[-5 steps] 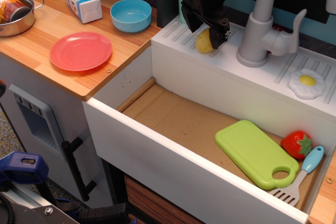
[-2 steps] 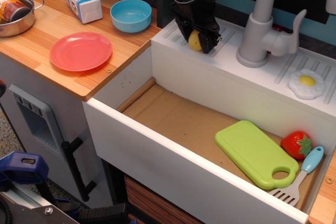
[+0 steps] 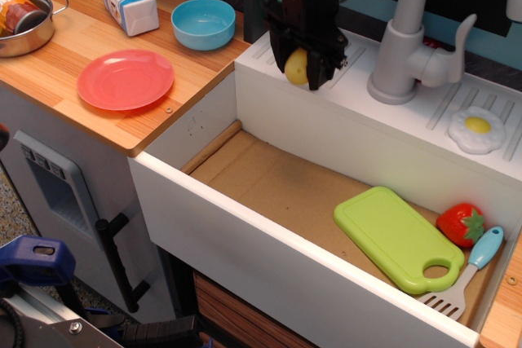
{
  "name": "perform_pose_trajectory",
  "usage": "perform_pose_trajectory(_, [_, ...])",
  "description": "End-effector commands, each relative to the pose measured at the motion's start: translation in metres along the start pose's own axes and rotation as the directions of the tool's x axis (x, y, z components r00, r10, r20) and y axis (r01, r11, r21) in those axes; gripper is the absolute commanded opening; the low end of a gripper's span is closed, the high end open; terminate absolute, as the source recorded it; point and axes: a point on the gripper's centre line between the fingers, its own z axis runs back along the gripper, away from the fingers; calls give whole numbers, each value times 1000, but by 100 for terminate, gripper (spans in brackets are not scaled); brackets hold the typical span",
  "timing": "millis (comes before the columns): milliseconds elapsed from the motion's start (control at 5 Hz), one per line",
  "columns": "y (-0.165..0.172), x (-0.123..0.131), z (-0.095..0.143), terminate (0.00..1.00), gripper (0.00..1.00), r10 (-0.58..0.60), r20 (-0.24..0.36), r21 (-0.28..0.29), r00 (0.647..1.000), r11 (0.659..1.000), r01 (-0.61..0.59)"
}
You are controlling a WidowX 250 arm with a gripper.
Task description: Put potato on plate
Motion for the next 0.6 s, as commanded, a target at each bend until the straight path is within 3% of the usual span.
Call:
perform_pose_trajectory(0, [34,-45,57,0,0,128,-8,126,992,984,-126])
perform_pose_trajectory(200, [55,-73,53,0,0,218,-30,186,975,960,-209])
perform_pose_trajectory(400, [87,-95,38,0,0,266,-19,196,964,946,-257])
